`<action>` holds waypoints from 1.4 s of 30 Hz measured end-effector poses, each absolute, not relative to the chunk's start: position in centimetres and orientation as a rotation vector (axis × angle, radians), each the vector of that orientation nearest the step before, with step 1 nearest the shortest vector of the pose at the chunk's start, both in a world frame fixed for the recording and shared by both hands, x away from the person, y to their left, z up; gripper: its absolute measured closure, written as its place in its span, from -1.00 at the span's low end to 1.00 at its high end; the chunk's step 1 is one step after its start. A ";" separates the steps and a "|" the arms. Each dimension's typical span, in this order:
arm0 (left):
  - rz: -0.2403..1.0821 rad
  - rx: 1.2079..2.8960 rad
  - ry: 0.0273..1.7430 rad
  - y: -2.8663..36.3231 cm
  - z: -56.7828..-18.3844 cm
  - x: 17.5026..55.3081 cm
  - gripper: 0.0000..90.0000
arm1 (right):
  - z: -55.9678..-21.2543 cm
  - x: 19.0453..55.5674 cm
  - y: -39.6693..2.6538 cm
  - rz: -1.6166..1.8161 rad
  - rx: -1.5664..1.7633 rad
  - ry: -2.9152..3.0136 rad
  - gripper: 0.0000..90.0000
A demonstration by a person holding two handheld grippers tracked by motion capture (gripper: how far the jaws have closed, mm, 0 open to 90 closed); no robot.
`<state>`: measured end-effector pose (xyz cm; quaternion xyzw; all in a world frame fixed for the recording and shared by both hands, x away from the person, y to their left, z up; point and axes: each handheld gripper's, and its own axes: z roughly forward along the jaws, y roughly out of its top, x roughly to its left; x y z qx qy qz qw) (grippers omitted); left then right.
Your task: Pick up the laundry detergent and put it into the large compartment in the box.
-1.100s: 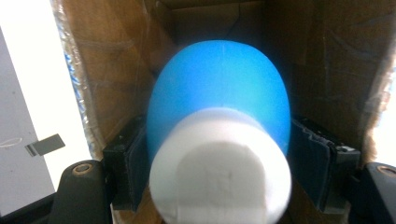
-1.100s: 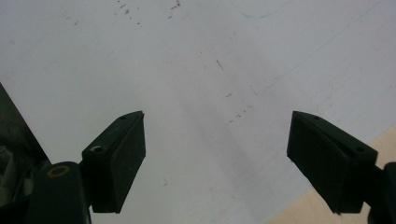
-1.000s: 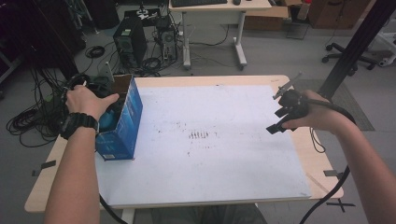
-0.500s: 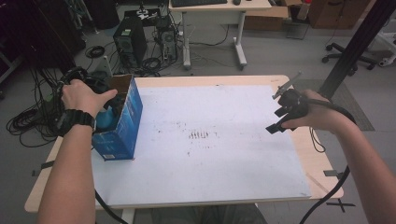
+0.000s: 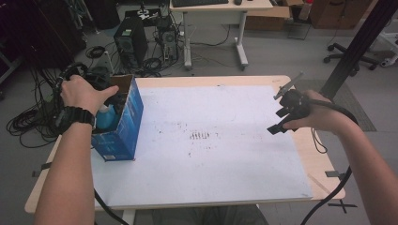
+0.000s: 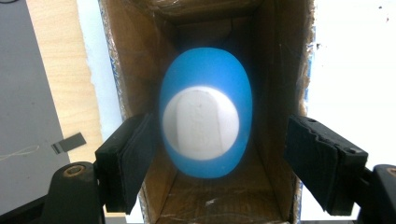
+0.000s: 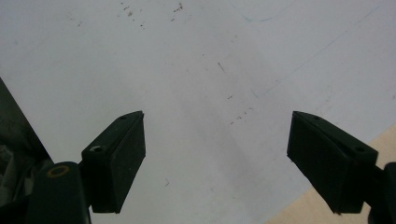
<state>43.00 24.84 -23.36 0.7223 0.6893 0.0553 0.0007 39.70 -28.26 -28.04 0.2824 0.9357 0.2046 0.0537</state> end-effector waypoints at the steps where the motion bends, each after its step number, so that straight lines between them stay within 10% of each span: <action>1: 0.173 2.271 2.164 24.8 -23.3 43.0 -0.45 | -28.0 39.7 -28.3 0.622 0.858 2.843 -0.56; 42: 0.272 2.341 1.986 22.4 -18.7 42.0 -0.45 | -28.0 39.5 -28.2 0.639 0.845 2.840 -0.57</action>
